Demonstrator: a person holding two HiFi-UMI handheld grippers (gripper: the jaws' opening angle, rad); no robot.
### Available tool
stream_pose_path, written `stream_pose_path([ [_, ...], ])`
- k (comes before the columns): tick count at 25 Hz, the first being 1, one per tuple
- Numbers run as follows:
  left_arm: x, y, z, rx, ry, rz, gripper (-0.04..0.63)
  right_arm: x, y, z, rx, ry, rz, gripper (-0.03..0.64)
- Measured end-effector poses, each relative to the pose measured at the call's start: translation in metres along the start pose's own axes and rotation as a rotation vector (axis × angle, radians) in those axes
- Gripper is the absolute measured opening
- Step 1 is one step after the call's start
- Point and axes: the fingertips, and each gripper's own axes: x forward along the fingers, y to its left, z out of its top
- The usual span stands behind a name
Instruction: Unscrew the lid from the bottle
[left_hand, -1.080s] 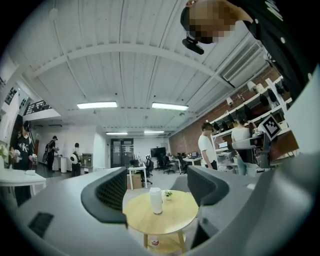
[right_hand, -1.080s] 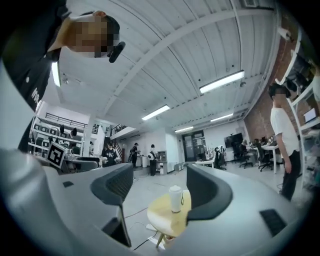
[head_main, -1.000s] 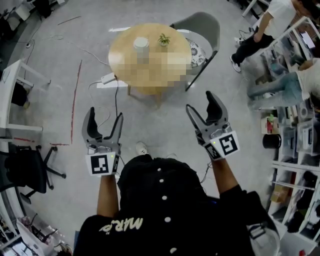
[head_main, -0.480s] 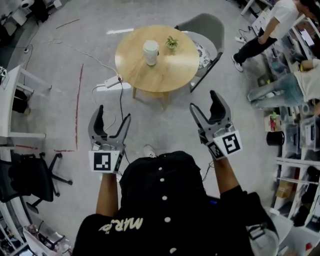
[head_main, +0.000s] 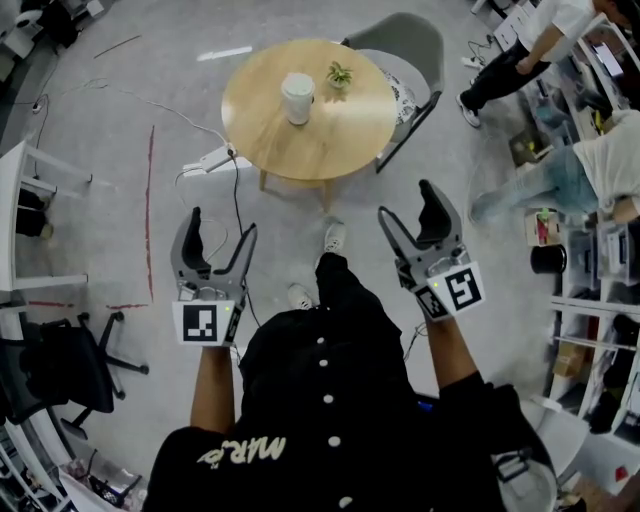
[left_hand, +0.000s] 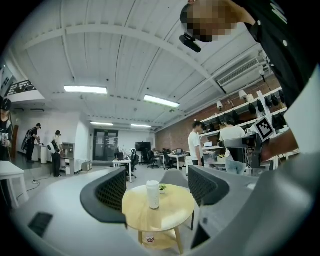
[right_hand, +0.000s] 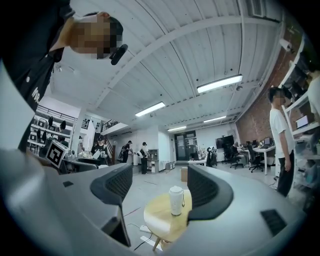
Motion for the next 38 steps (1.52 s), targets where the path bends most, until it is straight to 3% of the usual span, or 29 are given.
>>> stream_pose_path([
  [12, 0.059, 0.028, -0.011, 0.020, 0.032, -0.005, 0.368, 0.070, -0.042, -0.006, -0.022, -0.004, 0.014, 0.336],
  [28, 0.206, 0.067, -0.013, 0.013, 0.060, 0.006, 0.368, 0.185, -0.146, -0.009, -0.017, 0.010, 0.049, 0.337],
  [38, 0.284, 0.087, 0.005, -0.009, 0.029, 0.069, 0.368, 0.247, -0.216, -0.001, -0.005, 0.007, 0.094, 0.336],
])
